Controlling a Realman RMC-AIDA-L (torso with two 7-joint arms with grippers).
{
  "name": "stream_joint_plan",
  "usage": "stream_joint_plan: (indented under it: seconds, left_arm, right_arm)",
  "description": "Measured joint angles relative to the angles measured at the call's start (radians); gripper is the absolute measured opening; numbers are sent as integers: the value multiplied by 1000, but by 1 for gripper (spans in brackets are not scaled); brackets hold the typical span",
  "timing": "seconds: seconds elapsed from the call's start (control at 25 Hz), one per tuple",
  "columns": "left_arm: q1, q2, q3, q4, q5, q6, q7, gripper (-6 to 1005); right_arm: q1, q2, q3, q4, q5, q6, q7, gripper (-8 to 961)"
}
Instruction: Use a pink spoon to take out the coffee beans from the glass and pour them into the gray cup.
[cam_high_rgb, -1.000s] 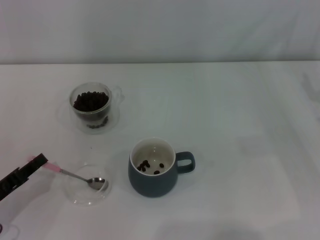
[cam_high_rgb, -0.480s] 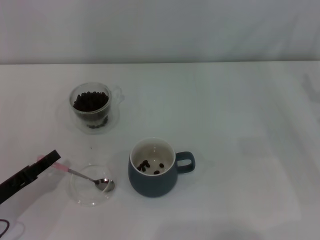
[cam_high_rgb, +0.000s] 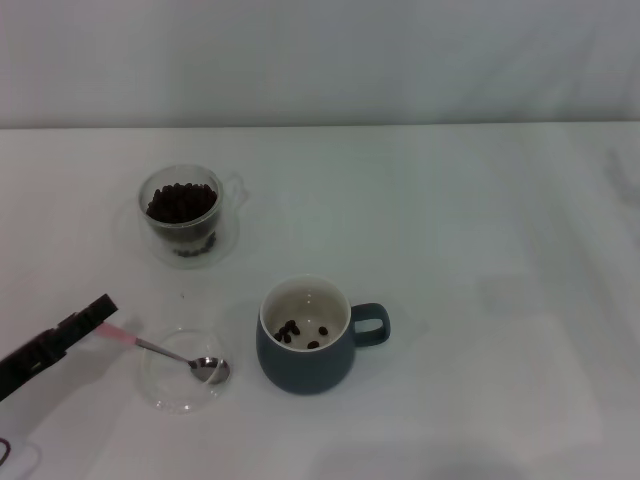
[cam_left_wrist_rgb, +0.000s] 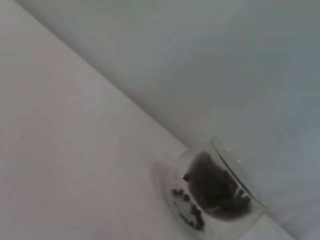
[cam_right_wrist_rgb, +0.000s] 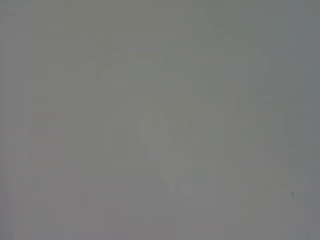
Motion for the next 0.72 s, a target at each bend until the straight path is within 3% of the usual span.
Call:
stream_joint_plan:
  seconds: [0.04,0.4,0.48,0.6,0.72]
  left_arm:
    - [1,2,-6,0,0,6,2,873]
    - [17,11,-116,8,-1,10,70,877]
    - [26,5,-176,23,-1,9,124,878]
    - [35,-25,-291,52,-5,5,272,874]
    - [29,-35,-345,50,-42,5,413,871]
  right_arm:
    - [0,0,0,0,0,-1,0,831]
    - [-4,3,0,0,12,-6,2,831]
    - [-5,3,0,0,13,-6,2,831]
    - [-6,4,-1,6,13,-2,1,831]
    - [-11,8,-6,10,9,2,-4,831]
